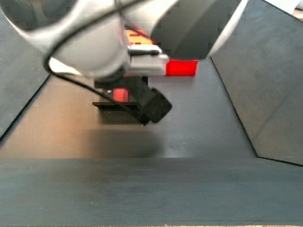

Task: Pick up the hexagon object. Move up. Place the hexagon object on the fixture. Regrasp the hexagon object. Move to above the board. Insert the hexagon object.
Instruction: Regrasp the hexagon object.

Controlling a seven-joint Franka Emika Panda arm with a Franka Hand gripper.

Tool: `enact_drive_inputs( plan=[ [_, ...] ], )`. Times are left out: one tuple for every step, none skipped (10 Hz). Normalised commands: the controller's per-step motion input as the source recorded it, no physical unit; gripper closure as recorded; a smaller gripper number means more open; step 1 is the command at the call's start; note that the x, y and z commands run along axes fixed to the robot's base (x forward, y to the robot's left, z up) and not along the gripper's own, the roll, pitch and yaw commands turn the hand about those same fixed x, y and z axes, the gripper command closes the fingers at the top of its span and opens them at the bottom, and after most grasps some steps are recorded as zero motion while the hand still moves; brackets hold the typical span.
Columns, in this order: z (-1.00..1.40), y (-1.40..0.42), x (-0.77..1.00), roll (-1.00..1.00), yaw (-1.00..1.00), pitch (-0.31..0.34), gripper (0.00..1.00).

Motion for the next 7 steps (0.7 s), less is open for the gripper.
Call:
enact_drive_inputs(
  plan=[
    [1.0,0.01,-0.02,-0.05,0.03,0.089,0.0],
    [1.0,0.0,-0.02,-0.01,0.0,0.093,0.0],
    [1.0,0.0,-0.03,0.03,-0.02,0.094,0.0],
    [0.88,0.0,-0.04,0.04,-0.04,0.088,0.0],
    [0.7,0.0,-0.03,0.05,-0.05,0.078,0.0],
    [0.52,0.0,-0.03,0.05,-0.05,0.066,0.0],
    [0.28,0.0,-0.03,0.05,-0.05,0.056,0.0]
  ],
)
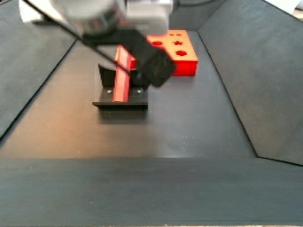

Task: Pick up the hexagon object. Move up. Place the hexagon object on the fixture. Regrasp the hexagon object. Move to above the board. Insert the hexagon object.
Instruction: Regrasp the hexagon object.

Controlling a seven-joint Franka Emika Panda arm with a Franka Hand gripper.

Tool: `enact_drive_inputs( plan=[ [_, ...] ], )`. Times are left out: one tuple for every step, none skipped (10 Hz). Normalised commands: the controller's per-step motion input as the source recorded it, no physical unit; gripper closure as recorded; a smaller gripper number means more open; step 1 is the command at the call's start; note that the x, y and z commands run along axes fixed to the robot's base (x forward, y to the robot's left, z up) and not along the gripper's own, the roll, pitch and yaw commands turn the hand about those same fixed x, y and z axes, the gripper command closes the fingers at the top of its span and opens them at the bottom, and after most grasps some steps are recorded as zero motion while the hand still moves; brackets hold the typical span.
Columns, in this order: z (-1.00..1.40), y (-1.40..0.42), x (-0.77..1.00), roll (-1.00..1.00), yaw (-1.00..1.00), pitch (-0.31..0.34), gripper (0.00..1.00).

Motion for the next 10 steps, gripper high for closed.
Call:
enact_drive_inputs(
  plan=[
    [0.98,-1.0,0.0,1.0,0.03,0.04,0.0],
    [0.94,-1.0,0.0,1.0,0.03,0.039,0.0],
    [0.92,-1.0,-0.03,1.0,0.03,0.028,0.0],
    [0.89,-1.0,-0.06,1.0,0.03,0.023,0.0],
    [0.8,-0.98,-0.08,1.0,0.03,0.017,0.0],
    [0.65,-0.86,-0.08,1.0,0.03,0.015,0.0],
    [0.34,-0.61,-0.05,1.0,0.03,0.013,0.0],
    [0.03,-0.35,-0.03,1.0,0.03,0.01,0.0],
    [-0.03,-0.15,-0.01,1.0,0.03,0.008,0.0],
    [0.0,-0.03,-0.01,1.0,0.03,0.007,0.0]
  ],
)
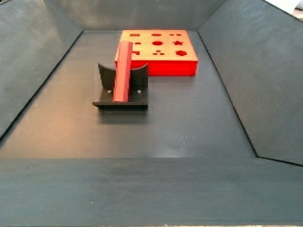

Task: Pick up the hexagon object. Move up. Place the hexagon object on the fixture. Regrasp the hexagon object. Move to above the board. Insert the hexagon object.
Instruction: Regrasp the hexagon object.

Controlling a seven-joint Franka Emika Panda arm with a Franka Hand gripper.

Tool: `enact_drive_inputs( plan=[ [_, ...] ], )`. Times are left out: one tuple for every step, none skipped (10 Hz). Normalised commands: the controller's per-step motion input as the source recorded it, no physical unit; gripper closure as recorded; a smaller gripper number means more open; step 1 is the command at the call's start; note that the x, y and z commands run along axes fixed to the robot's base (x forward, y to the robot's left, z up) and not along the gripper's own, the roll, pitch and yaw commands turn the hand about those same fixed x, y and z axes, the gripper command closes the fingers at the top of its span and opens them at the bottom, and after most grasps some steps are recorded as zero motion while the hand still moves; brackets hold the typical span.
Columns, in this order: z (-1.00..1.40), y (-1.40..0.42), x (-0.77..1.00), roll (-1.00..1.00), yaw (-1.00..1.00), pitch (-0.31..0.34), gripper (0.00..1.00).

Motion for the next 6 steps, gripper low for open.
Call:
enact_drive_inputs(
  plan=[
    [0.02,0.0,-0.02,1.0,0.03,0.004,0.0],
    [0.01,-0.04,-0.01,1.0,0.03,0.0,0.0],
    [0.01,-0.03,-0.01,1.0,0.03,-0.003,0.0],
    [0.0,-0.02,-0.01,1.0,0.03,-0.005,0.0],
    [0.01,-0.02,0.0,1.0,0.03,-0.008,0.0],
    [0.01,-0.02,0.0,1.0,0.03,-0.009,0.0]
  ],
)
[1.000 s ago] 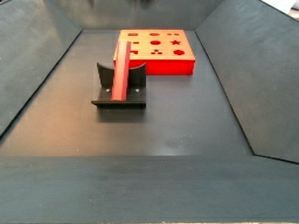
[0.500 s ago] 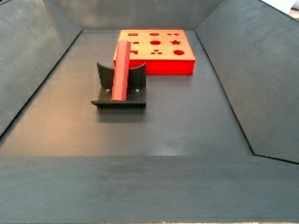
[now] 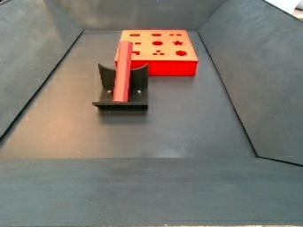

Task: Pick up the hexagon object. Move up. Place the hexagon object on the fixture. Regrasp the hexagon object. Move to above the board. Insert the hexagon object.
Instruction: Regrasp the hexagon object.

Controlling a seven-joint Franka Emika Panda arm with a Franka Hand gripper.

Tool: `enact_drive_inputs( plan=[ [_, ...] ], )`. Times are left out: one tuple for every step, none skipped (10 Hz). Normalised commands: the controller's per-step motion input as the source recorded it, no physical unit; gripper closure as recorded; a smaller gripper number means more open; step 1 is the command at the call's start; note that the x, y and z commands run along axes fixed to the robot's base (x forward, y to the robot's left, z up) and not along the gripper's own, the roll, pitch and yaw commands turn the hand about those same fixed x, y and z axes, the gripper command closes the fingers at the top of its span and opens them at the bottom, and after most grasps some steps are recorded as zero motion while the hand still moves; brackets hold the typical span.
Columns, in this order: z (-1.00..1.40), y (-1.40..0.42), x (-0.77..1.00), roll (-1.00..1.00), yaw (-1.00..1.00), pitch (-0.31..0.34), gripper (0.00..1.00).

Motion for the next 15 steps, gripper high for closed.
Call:
enact_drive_inputs(
  plan=[
    [0.01,-0.02,0.0,1.0,0.03,-0.005,0.0],
    [0.01,-0.02,0.0,1.0,0.03,0.0,0.0],
    [0.0,-0.02,0.01,1.0,0.04,0.006,0.0],
    [-0.01,-0.02,0.02,1.0,0.04,0.016,0.0],
    [0.0,-0.02,0.04,1.0,0.04,0.025,0.0],
    [0.0,-0.03,0.05,1.0,0.04,0.038,0.0],
    [0.0,-0.03,0.06,1.0,0.05,0.054,0.0],
    [0.0,-0.03,0.08,1.0,0.06,0.078,0.0],
    [0.0,-0.04,0.09,1.0,0.07,0.102,0.0],
    [-0.01,-0.04,0.1,1.0,0.09,0.14,0.0],
    [0.0,-0.05,0.1,1.0,0.1,0.159,0.0],
    [-0.01,-0.05,0.1,0.91,0.14,0.187,0.0],
    [-0.01,-0.05,0.1,0.73,0.16,0.179,0.0],
    [-0.01,-0.05,0.11,0.48,0.18,0.155,0.0],
    [0.0,-0.05,0.1,0.37,0.2,0.139,0.0]
  ],
)
